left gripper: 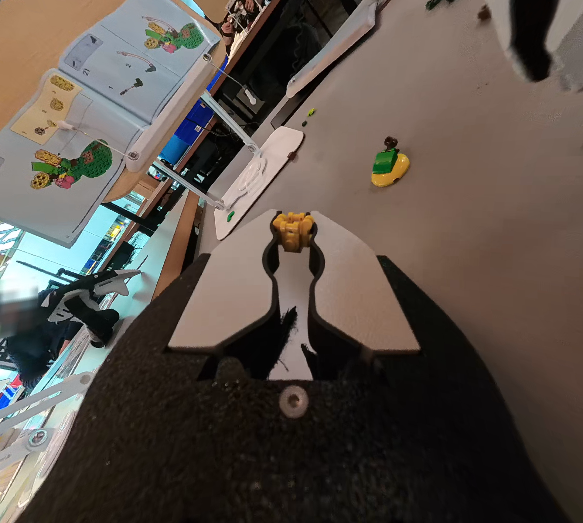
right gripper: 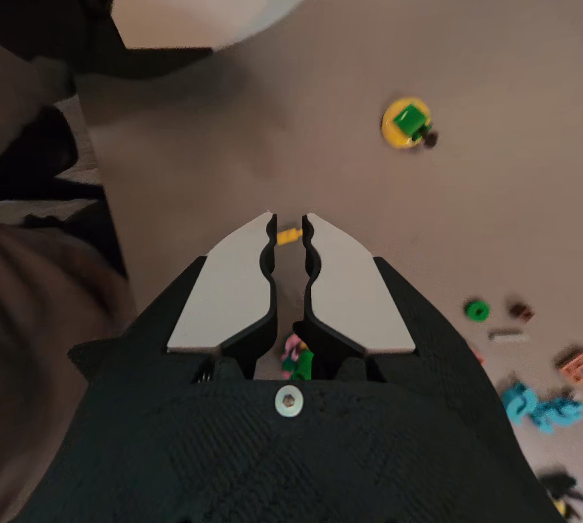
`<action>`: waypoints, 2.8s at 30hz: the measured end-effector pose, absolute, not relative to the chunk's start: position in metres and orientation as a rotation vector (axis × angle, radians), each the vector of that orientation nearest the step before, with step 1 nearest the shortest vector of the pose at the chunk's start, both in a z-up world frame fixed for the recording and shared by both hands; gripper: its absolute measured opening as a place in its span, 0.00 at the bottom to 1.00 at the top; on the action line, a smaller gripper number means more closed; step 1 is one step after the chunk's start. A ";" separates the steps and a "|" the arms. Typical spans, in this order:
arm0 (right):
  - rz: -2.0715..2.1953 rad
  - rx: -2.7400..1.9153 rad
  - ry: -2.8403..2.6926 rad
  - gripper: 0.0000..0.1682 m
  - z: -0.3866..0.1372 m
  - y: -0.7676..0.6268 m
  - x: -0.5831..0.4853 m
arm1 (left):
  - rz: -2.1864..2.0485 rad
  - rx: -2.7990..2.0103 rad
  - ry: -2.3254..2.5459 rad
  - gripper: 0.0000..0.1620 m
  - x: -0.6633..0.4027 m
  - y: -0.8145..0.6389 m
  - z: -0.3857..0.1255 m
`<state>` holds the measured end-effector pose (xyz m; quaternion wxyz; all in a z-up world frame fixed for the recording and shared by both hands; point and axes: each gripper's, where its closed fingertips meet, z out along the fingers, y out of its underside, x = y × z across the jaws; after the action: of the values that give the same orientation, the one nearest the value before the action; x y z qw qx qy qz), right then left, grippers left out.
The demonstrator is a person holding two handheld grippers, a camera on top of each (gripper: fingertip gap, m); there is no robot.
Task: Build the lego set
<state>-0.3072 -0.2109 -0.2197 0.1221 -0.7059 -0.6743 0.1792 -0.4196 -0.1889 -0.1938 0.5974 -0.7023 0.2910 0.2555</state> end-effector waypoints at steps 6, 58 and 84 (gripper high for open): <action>0.095 -2.189 -2.179 0.00 -0.244 -0.196 -0.273 | 0.605 -1.632 0.694 0.09 -0.419 -0.189 -0.196; 0.220 -1.205 -1.688 0.03 -0.166 -0.219 -0.342 | 0.664 -1.369 0.821 0.08 -0.380 -0.196 -0.172; -0.691 -0.279 -1.706 0.03 -0.153 -0.203 -0.336 | 0.300 -1.450 0.833 0.08 -0.340 -0.198 -0.179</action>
<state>-0.3364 -0.2031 -0.1527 0.5971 -0.1204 -0.7351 -0.2978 -0.3403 -0.1975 -0.1792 0.6603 -0.6411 0.3681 0.1325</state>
